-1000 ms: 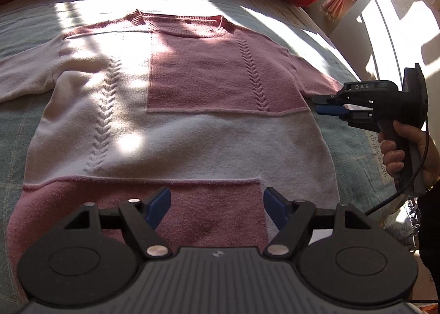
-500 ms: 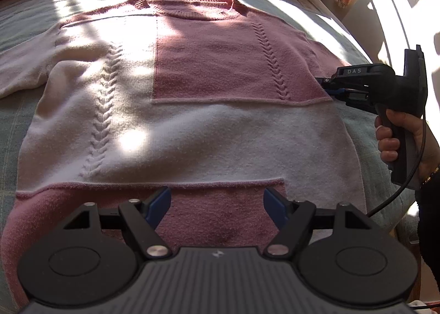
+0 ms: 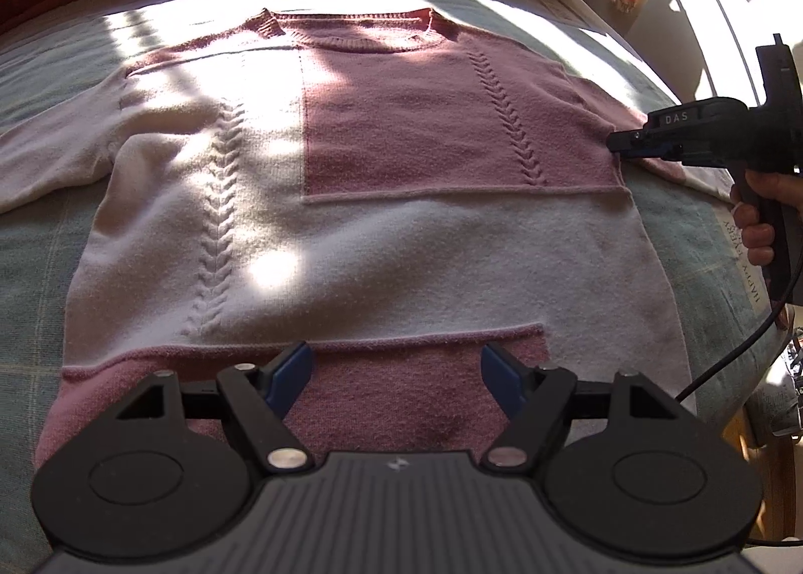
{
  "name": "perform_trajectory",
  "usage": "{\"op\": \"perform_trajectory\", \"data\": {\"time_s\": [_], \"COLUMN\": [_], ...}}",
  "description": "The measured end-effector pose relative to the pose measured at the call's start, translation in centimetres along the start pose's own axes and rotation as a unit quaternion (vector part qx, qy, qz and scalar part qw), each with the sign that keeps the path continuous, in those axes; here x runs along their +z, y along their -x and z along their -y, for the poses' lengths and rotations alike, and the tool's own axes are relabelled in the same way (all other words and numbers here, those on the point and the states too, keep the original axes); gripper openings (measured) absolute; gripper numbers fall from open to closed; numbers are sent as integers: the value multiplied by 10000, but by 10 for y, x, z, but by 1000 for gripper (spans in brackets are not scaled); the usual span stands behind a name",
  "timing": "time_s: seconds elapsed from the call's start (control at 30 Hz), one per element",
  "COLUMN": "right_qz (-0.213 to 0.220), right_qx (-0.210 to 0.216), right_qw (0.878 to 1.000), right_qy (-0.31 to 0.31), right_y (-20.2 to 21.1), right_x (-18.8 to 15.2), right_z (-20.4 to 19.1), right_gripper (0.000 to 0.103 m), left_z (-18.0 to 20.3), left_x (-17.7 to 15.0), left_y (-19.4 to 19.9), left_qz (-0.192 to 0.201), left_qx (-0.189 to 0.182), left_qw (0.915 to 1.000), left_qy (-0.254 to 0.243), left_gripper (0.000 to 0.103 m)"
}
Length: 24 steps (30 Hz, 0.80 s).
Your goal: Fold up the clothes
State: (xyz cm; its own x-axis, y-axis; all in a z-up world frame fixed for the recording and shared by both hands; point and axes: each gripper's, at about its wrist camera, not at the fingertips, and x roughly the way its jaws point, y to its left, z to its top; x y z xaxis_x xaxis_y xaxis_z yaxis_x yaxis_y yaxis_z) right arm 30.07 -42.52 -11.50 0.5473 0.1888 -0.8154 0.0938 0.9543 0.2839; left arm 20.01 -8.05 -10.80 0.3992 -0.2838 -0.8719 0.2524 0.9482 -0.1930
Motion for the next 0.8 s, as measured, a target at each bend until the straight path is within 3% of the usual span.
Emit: {"op": "perform_trajectory", "data": {"time_s": [0.07,0.17,0.33,0.4,0.6,0.8], "right_qz": [-12,-349,-1212,-1484,-1859,-1705], "right_qx": [111,234,499,596,892,1151], "right_qw": [9999,9991,9909,9868,9781,9758], "right_qy": [-19,46,296,267,-289,-743], "right_y": [15,33,57,65,79,78], "right_x": [-6,-23,-71,-91,-154,-190], "right_z": [0,0,1,3,26,23], "right_gripper": [18,29,34,40,41,43], "left_z": [0,4,12,12,9,13], "left_x": [-1,-5,-25,-33,-54,-66], "left_y": [6,17,35,41,59,72], "left_qz": [88,197,228,227,275,395], "left_qx": [66,291,405,384,270,333], "left_qw": [9998,9970,9893,9887,9932,9935], "left_qy": [-167,-684,-1382,-1431,-1095,-1011], "left_gripper": [74,75,76,76,76,77]}}
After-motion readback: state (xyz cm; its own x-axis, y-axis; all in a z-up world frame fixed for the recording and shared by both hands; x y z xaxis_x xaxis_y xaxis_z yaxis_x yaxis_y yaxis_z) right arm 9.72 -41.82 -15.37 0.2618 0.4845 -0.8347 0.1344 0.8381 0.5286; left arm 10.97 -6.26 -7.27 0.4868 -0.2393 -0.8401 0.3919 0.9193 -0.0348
